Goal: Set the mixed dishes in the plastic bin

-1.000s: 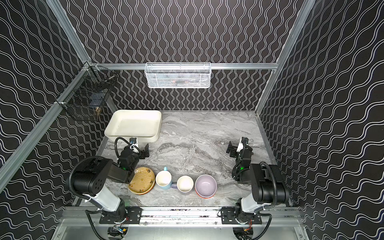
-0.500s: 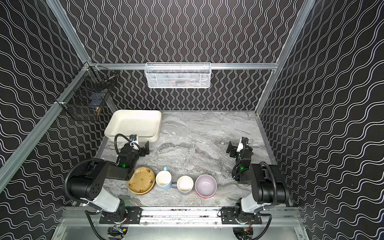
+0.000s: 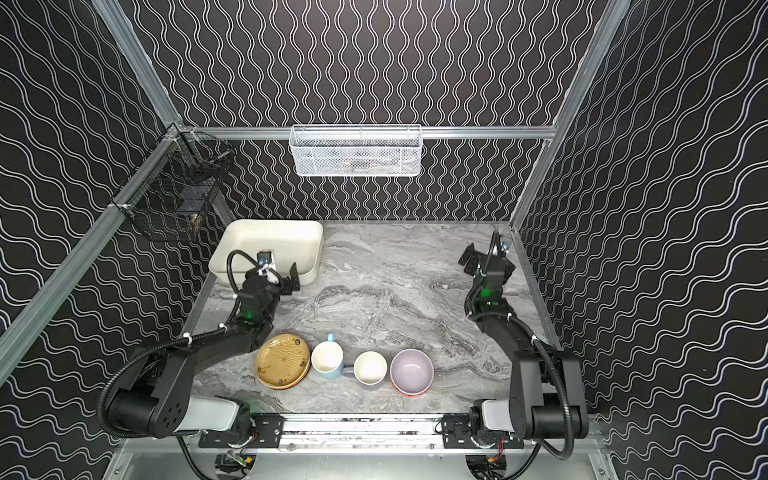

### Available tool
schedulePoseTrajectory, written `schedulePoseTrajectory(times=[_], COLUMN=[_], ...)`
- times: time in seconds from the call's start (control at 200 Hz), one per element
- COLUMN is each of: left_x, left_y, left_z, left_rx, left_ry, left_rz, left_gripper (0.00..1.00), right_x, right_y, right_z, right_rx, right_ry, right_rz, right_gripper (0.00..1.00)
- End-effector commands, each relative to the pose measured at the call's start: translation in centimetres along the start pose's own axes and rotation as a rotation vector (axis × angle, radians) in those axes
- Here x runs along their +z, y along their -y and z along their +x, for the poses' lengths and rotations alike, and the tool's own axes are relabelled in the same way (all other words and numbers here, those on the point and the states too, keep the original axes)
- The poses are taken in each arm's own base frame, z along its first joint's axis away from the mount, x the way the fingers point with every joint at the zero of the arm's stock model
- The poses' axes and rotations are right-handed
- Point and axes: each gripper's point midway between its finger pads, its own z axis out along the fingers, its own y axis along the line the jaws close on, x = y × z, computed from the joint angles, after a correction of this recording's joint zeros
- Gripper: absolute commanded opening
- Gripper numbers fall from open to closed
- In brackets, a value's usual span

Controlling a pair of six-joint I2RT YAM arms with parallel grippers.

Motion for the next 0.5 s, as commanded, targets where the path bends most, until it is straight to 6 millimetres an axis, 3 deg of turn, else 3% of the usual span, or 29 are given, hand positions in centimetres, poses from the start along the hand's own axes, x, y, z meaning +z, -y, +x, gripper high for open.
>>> schedulePoseTrajectory(times=[0.0, 0.145, 0.24, 0.325, 0.38, 0.445, 0.495], left_x=[0.8, 3.0, 3.9, 4.6, 5.1, 5.6, 5.9], left_y=[-0.9, 0.8, 1.6, 2.5, 3.6, 4.8, 5.4], left_z=[0.2, 0.1, 0.2, 0.8, 0.7, 1.0, 1.3], left_rx=[-0.060, -0.122, -0.153, -0.156, -0.133, -0.129, -0.113], left_ry=[-0.072, -0.186, -0.239, -0.307, -0.331, -0.369, -0.390], left_rz=[-0.145, -0.140, -0.132, -0.110, -0.059, -0.003, 0.021], left_gripper=[0.99, 0.96, 0.78, 0.71, 0.59, 0.57, 0.47], right_x=[0.1, 0.2, 0.3, 0.3, 0.1, -0.5, -1.2], right_y=[-0.4, -4.4, -5.9, -7.5, -8.5, -9.8, -11.0], right_z=[1.0, 1.4, 2.6, 4.0, 4.8, 5.6, 6.3], right_rx=[0.091, 0.030, -0.002, -0.038, -0.043, -0.043, -0.051], right_ry=[-0.202, -0.244, -0.307, -0.376, -0.421, -0.461, -0.478], right_rz=[0.069, -0.067, -0.091, -0.145, -0.183, -0.237, -0.277], right_gripper=[1.00, 0.99, 0.97, 0.94, 0.93, 0.92, 0.92])
